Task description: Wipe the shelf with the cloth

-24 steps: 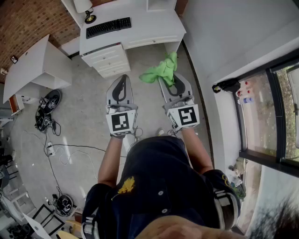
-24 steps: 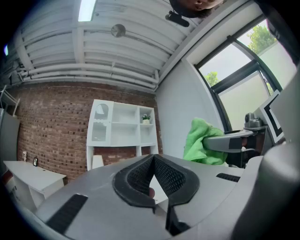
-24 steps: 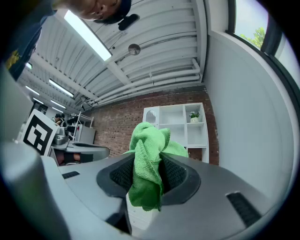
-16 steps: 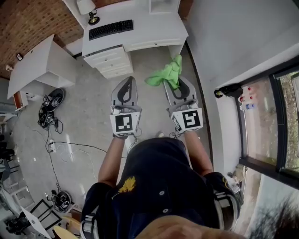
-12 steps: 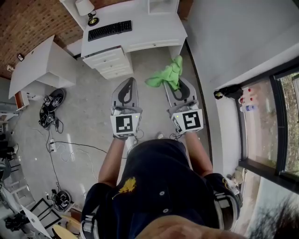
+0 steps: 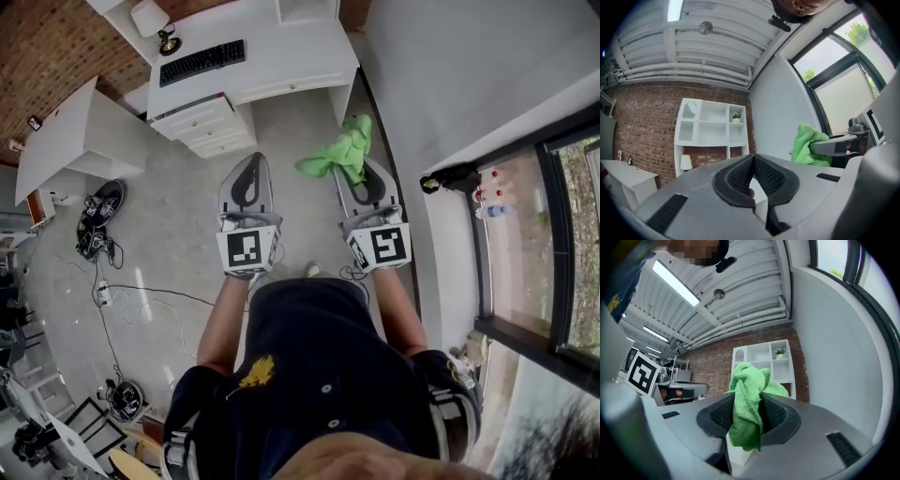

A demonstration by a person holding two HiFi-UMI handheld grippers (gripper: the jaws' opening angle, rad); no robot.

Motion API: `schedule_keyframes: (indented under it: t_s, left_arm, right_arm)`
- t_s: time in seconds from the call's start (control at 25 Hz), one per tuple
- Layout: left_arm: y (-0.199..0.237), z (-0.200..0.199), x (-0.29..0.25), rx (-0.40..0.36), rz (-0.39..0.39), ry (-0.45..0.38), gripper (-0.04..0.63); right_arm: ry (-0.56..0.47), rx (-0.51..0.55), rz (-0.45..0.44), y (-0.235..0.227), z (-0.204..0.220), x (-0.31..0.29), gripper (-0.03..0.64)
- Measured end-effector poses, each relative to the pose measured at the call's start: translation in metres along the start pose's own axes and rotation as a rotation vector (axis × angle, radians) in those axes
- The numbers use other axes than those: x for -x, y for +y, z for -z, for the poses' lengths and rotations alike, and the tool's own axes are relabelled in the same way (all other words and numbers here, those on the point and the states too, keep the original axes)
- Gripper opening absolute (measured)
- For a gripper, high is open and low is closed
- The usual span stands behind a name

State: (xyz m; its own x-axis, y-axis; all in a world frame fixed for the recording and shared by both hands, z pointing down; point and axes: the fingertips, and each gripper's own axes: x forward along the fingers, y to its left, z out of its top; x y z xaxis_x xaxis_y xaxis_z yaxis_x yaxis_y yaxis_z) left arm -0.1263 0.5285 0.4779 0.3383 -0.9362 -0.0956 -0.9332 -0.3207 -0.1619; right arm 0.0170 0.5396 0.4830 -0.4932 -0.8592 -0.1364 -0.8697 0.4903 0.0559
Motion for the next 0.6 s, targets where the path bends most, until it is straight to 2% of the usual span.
schedule_keyframes:
  t_s: [0.32,0.6]
  left_arm:
    - [-0.004,0.002,-0.008,0.013,0.007,0.003,0.018]
    - [-0.007,0.023,-0.055,0.030,0.052,0.008,0.018]
  right_arm:
    - [0.016,-0.026,0.011,-0.012,0.012,-0.002,0.133]
    - [0.050,-0.010,0.058,-0.041,0.031,-0.018,0.134]
